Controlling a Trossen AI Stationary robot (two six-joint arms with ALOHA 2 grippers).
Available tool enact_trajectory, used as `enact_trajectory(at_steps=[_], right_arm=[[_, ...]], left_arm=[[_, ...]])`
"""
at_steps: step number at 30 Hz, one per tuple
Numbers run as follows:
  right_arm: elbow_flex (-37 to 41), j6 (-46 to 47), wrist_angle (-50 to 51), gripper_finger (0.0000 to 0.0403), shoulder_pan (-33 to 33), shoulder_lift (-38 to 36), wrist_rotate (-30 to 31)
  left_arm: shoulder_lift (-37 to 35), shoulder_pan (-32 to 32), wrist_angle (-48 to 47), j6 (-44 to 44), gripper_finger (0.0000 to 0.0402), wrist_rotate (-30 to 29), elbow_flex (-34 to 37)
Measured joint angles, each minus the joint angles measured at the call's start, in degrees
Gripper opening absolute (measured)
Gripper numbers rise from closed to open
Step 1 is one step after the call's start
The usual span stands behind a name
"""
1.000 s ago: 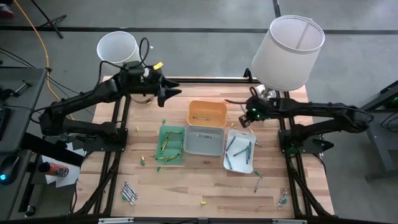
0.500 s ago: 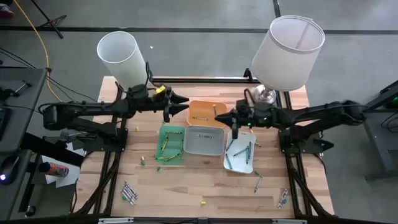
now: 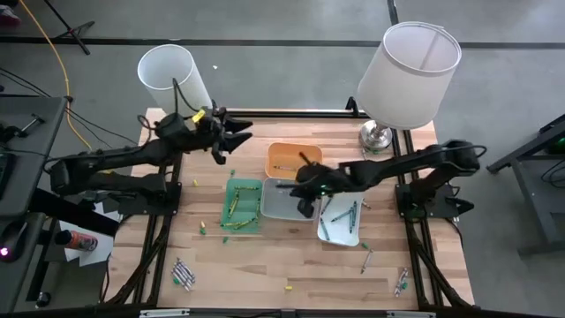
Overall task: Sort crayons
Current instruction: Put the white crayon into the gray bin
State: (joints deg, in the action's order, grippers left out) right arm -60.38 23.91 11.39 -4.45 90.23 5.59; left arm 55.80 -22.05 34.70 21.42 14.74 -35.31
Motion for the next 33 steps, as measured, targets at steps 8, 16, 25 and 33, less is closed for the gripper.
enact_trajectory(at_steps=[8,16,25,33], right_arm=[[-6.9,-4.6,12.5,0.0003,0.0,10.2,-2.7],[-9.5,-0.4,15.1,0.0090,1.4,12.2,-6.9],[-19.1,-7.4,35.5,0.0236,1.9,10.1,-4.0],[-11.0,-5.6,35.6,0.0249,1.9,-6.1,7.2]], left_arm=[[-12.6,1.2,-27.1,-1.2,0.0197,0.0,0.0],[-16.9,6.9,-37.6,-5.5,0.0197,-1.7,0.0],[-15.4,16.6,-51.2,-8.5,0.0197,-2.0,-2.6],[-5.5,34.5,-77.9,-8.1,0.0197,-11.5,-16.6]])
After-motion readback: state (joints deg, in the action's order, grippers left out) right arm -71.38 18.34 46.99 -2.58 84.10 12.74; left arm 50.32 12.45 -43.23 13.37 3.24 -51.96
